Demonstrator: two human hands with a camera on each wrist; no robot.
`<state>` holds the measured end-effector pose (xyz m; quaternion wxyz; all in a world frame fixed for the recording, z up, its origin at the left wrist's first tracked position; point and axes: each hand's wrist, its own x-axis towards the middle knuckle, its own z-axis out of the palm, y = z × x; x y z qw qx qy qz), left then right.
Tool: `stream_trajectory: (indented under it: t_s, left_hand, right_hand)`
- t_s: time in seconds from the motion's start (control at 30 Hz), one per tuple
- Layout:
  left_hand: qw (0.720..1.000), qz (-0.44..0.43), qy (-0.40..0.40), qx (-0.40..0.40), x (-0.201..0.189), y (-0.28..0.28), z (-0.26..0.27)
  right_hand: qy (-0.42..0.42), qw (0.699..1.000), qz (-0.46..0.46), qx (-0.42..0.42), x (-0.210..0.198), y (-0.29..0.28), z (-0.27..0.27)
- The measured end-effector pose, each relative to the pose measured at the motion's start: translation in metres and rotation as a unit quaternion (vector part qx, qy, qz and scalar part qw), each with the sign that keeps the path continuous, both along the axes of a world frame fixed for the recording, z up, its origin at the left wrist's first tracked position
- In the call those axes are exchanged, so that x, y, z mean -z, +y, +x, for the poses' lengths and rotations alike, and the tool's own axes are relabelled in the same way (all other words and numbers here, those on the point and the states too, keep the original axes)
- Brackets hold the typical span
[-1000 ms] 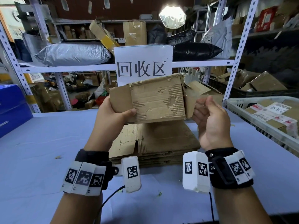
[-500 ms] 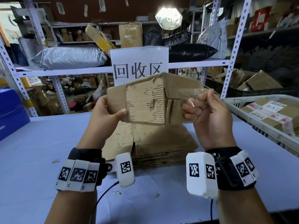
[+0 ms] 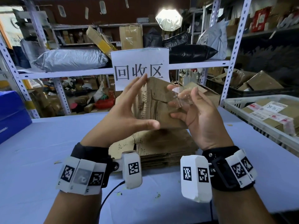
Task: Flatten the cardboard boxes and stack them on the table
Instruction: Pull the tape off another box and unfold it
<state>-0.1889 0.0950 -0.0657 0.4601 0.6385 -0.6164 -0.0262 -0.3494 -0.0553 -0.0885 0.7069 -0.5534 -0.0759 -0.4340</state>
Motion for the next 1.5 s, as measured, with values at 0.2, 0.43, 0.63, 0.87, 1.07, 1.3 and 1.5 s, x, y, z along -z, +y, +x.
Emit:
stream_trajectory:
  t_s: [0.2, 0.43, 0.63, 0.87, 1.07, 1.3, 1.5]
  left_hand:
    - [0.993, 0.022, -0.108, -0.043, 0.001, -0.011, -0.014]
    - [0.991, -0.039, -0.113, -0.066, 0.004, -0.014, -0.006]
    - [0.992, -0.063, -0.092, -0.052, 0.008, -0.012, 0.003]
    - [0.993, -0.069, -0.069, -0.063, 0.01, -0.009, 0.006]
    - [0.994, -0.063, -0.058, -0.066, 0.012, -0.007, 0.009]
    - [0.992, -0.061, -0.086, -0.062, 0.015, -0.011, 0.005]
    - [0.992, -0.062, -0.089, -0.06, 0.016, -0.011, 0.005]
  right_hand:
    - [0.007, 1.0, 0.011, -0.008, 0.001, 0.001, 0.005]
    - [-0.008, 0.994, -0.043, 0.104, 0.001, -0.004, 0.007]
    - [0.078, 0.91, -0.176, 0.368, 0.006, -0.016, 0.005]
    - [0.123, 0.854, -0.211, 0.46, 0.014, -0.025, 0.003]
    - [0.118, 0.858, -0.244, 0.437, 0.013, -0.016, 0.006]
    - [0.178, 0.817, -0.306, 0.456, 0.01, -0.01, 0.008]
    - [0.143, 0.811, -0.302, 0.481, 0.01, -0.007, 0.014]
